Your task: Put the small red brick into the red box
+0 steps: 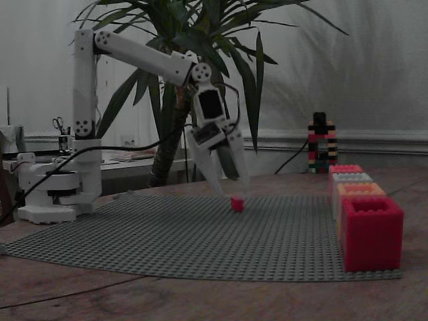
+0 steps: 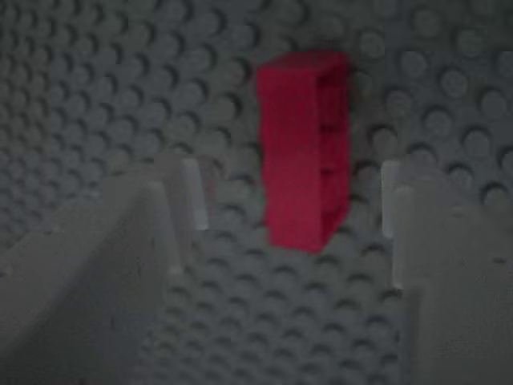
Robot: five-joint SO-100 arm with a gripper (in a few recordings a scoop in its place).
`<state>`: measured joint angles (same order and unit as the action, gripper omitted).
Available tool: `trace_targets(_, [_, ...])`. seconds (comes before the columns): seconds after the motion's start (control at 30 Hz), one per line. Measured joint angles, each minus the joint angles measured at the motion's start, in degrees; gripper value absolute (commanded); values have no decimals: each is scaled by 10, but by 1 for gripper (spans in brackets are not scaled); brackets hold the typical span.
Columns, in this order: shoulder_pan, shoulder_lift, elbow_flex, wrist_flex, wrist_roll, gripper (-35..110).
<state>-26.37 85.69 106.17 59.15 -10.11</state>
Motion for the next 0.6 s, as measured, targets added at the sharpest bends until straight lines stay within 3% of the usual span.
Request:
trace_targets(0.37, [-7, -30, -5, -34, 9, 13])
trace_targets(0.47, [-8, -39, -5, -47, 4, 2])
trace_targets(0.6, [-8, -49, -7, -62, 8, 0])
